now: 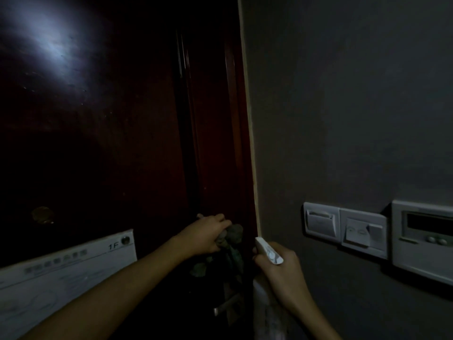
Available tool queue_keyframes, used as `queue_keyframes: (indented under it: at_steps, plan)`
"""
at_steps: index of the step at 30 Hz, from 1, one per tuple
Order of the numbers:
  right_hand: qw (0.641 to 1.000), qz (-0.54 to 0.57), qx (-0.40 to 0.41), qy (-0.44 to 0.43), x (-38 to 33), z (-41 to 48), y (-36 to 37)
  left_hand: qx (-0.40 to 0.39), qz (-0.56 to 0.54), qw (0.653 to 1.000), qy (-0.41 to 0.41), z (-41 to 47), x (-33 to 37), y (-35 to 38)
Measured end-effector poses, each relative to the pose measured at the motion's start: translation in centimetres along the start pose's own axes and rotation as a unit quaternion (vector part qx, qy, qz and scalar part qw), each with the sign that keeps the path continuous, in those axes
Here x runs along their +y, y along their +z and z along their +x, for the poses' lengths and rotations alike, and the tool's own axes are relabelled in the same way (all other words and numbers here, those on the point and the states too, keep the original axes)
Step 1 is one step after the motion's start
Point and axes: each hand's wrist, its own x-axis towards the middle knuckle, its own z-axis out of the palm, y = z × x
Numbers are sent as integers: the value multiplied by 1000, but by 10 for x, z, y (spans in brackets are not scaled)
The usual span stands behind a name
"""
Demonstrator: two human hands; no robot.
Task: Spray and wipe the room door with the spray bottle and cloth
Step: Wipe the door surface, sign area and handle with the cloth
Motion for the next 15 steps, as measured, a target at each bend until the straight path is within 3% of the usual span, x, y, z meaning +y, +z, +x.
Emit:
queue_keyframes:
  at_steps: [4, 6, 8, 15]
  plan:
    - [1000, 2, -10, -19, -9, -1, -4, 147, 10, 987, 60, -11, -14, -48]
    - [999, 12, -7, -32, -13, 0, -4, 229, 0, 972, 51, 5, -32, -85]
    - [999, 24, -5, -38, -14, 2, -5, 252, -18, 967, 27, 17, -49, -111]
    - [999, 36, -1, -36, -4, -5, -3, 58, 23, 993, 101, -13, -43, -46]
